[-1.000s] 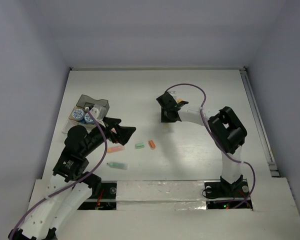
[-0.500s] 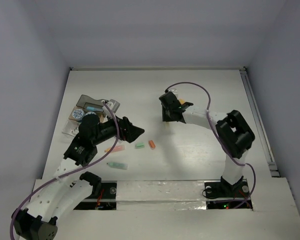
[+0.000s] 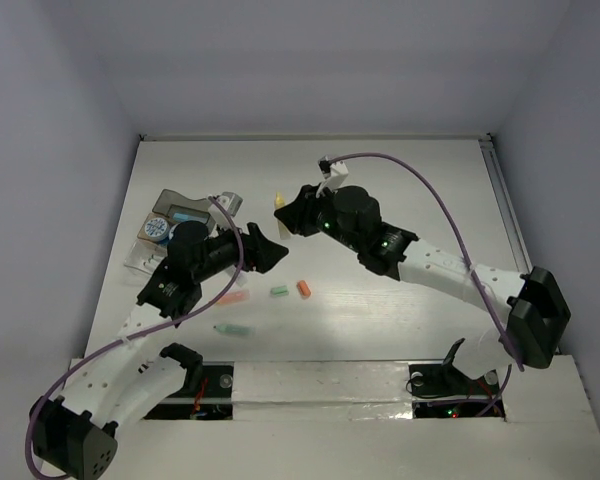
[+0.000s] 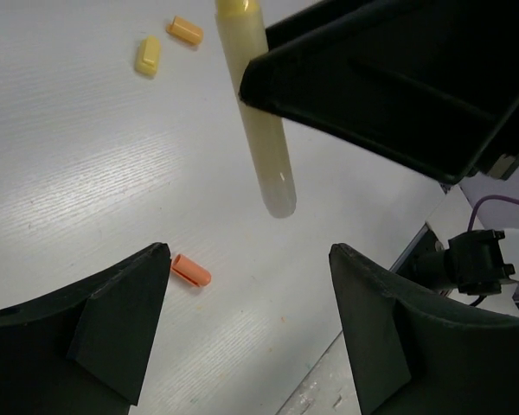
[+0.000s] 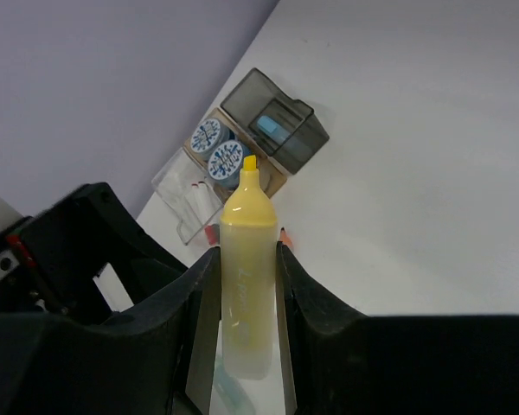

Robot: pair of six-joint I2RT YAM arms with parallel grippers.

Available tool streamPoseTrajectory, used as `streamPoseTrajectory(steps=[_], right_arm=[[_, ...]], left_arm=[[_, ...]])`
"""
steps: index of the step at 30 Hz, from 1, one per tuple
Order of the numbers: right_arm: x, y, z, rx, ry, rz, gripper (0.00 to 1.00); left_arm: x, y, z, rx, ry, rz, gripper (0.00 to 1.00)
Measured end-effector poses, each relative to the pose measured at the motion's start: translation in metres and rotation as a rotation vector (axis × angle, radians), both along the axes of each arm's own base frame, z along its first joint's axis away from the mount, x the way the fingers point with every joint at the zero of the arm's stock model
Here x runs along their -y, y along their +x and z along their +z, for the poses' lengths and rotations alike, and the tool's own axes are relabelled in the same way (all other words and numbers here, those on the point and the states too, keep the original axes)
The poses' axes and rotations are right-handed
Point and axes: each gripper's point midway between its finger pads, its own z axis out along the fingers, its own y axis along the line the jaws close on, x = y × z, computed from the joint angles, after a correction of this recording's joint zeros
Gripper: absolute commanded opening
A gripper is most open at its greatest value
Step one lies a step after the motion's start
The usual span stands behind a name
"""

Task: Sort the stationery into containers
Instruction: Pick up the pen from the center of the board.

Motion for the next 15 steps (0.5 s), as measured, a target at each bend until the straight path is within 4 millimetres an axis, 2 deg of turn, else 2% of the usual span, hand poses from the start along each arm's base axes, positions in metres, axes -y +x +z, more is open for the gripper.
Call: streamPoseTrajectory(steps=[6,9,15], right_arm=[[-0.003,-0.008,-0.016,-0.023,-0.003,0.028,0.12],[-0.005,-0.011,-0.015,-0.022,0.003,0.040,0.13],[-0.007,-0.017,-0.012,-0.012,0.020,0.060,0.12]], left_arm=[[-0.001,0.005,0.014,0.035,-0.041,0.029,0.56],[0.000,0.009,0.019,0.045,-0.060,0.040,0.54],[0.006,0.016,0.015,0.022,-0.072,0.045,0.52]])
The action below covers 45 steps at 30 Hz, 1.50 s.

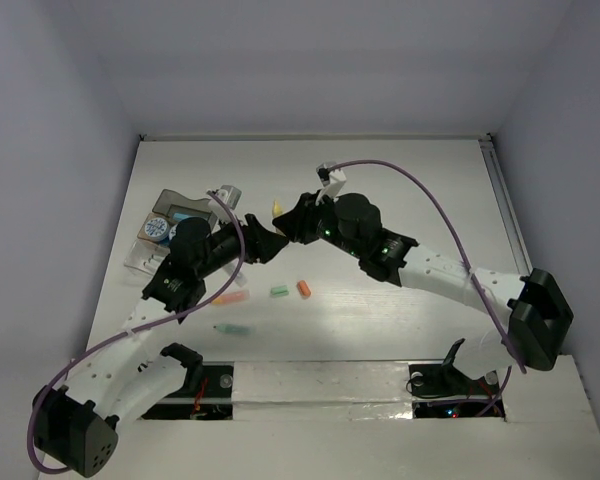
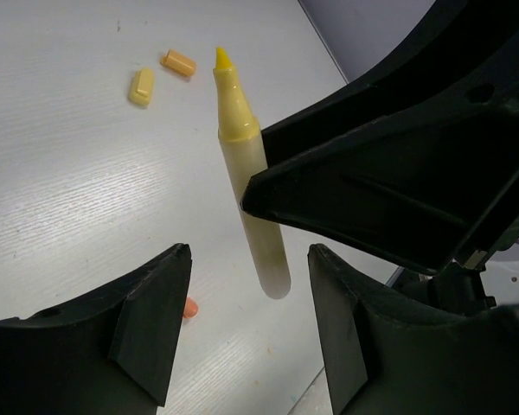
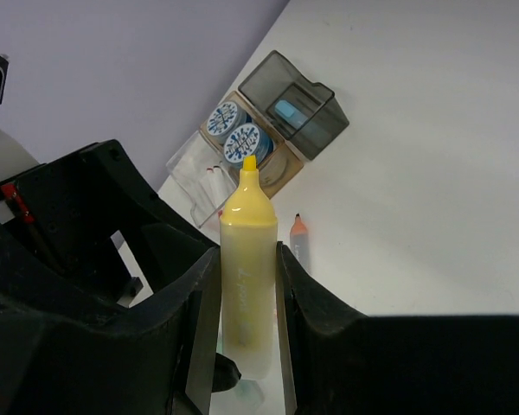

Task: Sort the stationery into containers
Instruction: Pick up the pen from the center of the board, then move the pen cap to the center of the board.

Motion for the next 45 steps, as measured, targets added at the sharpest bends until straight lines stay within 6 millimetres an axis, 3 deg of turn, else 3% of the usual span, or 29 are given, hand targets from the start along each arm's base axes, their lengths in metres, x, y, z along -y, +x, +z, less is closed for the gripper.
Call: streamPoseTrajectory(steps=[8,13,17,18,19,21,22,23,25,28,31,35,37,39,45], right_arm=[[-0.006,-0.007,0.004,0.006,0.024,0.030,0.12],[-0.010,-0.012,0.007,0.012,0.034,0.048,0.12],[-0.011,-0.013,0.006,0.013,0.033,0.050,0.12],[-0.010,-0.013,0.006,0.015,0.031,0.047,0.13],[-0.010,-0.013,0.006,0.016,0.031,0.046,0.15],[-0.009,-0.013,0.006,0.016,0.032,0.044,0.30],[-0.008,-0.014,0.006,0.017,0.033,0.042,0.30],[-0.006,-0.014,0.007,0.020,0.035,0.036,0.41],[-0.004,-0.017,0.013,0.026,0.043,0.035,0.51],[0.008,-0.023,0.019,0.039,0.042,0.028,0.60],[0.027,-0.022,0.028,0.051,0.047,0.007,0.61],[0.066,-0.003,0.032,0.058,0.047,-0.075,0.61],[0.087,0.017,0.022,0.038,0.020,-0.137,0.62],[0.103,0.038,0.000,-0.005,-0.032,-0.195,0.66],[0.135,0.085,-0.112,-0.232,-0.307,-0.321,0.83]], left_arm=[[0.005,0.002,0.005,0.008,-0.025,0.001,0.38],[0.013,0.001,-0.001,-0.013,-0.018,-0.021,0.28],[0.016,0.002,-0.007,-0.033,-0.007,-0.019,0.02],[0.015,0.002,-0.008,-0.036,-0.005,-0.017,0.00],[0.015,0.002,-0.008,-0.032,0.001,-0.013,0.00],[0.013,0.000,-0.008,-0.028,0.014,-0.009,0.00],[0.012,-0.001,-0.007,-0.027,0.015,-0.009,0.00],[0.012,-0.003,-0.006,-0.022,0.023,-0.012,0.00],[0.010,-0.006,0.000,-0.005,0.037,-0.016,0.00],[0.002,-0.005,0.014,0.041,0.060,0.006,0.00],[-0.002,-0.004,0.030,0.095,0.088,0.013,0.00],[-0.007,-0.005,0.036,0.145,0.146,0.002,0.00],[-0.009,-0.006,0.032,0.156,0.179,-0.007,0.00],[-0.011,-0.007,0.029,0.163,0.203,-0.014,0.00],[-0.015,-0.012,0.024,0.183,0.230,-0.022,0.00]])
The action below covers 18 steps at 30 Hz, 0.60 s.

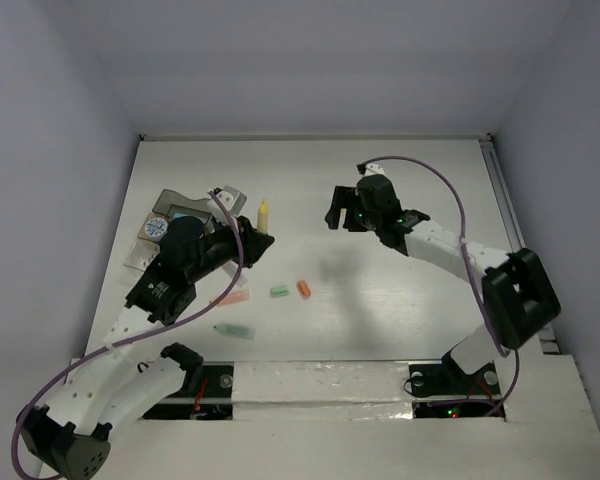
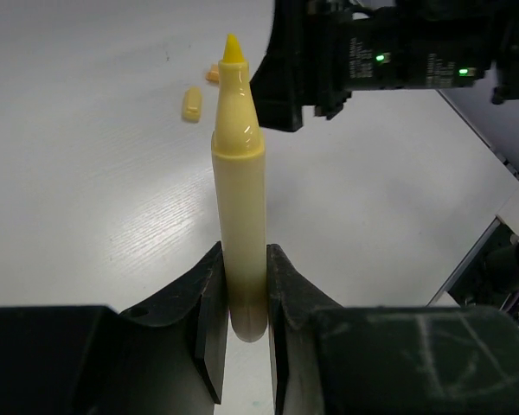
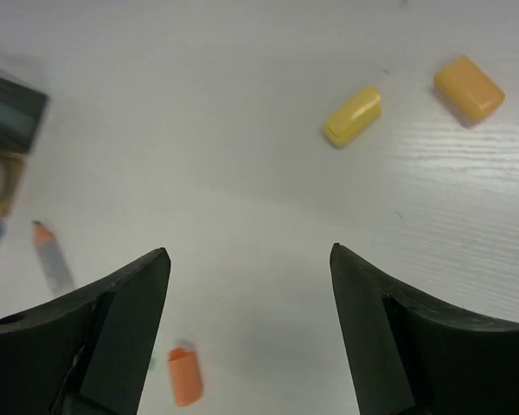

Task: Sort the stationery into containers
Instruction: Move the pen cap to the center of the board.

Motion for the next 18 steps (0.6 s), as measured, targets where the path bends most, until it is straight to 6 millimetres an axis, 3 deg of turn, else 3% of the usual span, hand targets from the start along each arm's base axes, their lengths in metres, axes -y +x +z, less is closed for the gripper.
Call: streamPoseTrajectory(steps=[3,6,11,17,18], right_arm=[[0.008,0.016,-0.045,-0.110,-0.112,-0.035,0.83],[0.007,0.036,-0.071,-0.164,-0.177,-0.058,0.81],[0.005,0.066,-0.098,-0.200,-0.245,-0.090,0.76],[0.006,0.088,-0.123,-0.240,-0.326,-0.118,0.69],[0.005,0.091,-0.126,-0.243,-0.336,-0.119,0.62]], left_arm=[[-0.002,-0.002,-0.001,0.004,0.005,-0.001,0.00],[-0.004,-0.004,-0.001,0.006,0.006,0.004,0.00],[-0.006,-0.005,0.001,0.013,0.005,0.014,0.00],[-0.008,-0.007,0.006,0.028,-0.003,0.017,0.00],[-0.008,-0.007,0.006,0.028,-0.003,0.017,0.00]])
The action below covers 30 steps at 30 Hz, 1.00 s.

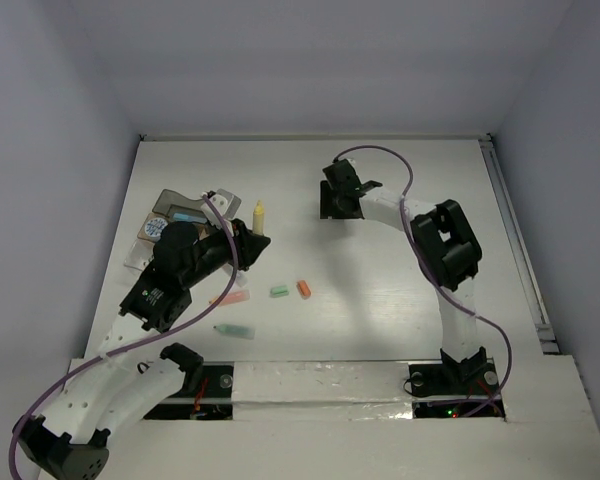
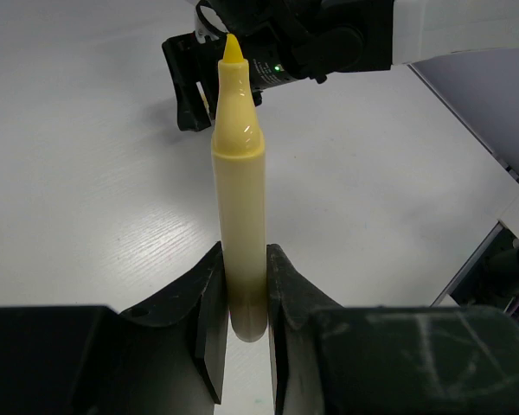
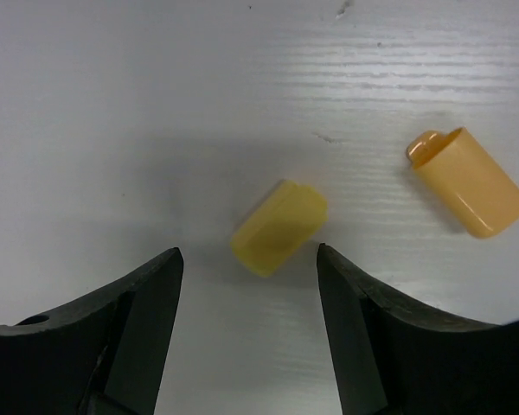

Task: Sort the stationery into containers
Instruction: Move the pen cap to the center of the board.

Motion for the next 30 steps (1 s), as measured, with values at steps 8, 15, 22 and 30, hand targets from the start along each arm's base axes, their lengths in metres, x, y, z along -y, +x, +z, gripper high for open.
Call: streamPoseTrajectory(steps=[8,15,22,30], right_arm=[[0.003,0.020,-0.007,-0.006,-0.065,0.009,0.34],[-0.001,0.004,-0.007,0.001,-0.064,0.181,0.19],[-0.023,-0.094,-0.001,-0.090,-0.031,0.473,0.26],[-0.019,-0.141,-0.012,-0.149,-0.075,0.573,0.48]], left_arm=[[0.000,0.000,0.000,-0.002,0.000,-0.001,0.00],[0.000,0.000,0.000,-0.002,0.000,-0.003,0.00],[0.001,-0.001,0.000,-0.002,0.000,-0.004,0.00],[0.000,0.000,0.000,-0.002,0.000,-0.003,0.00]])
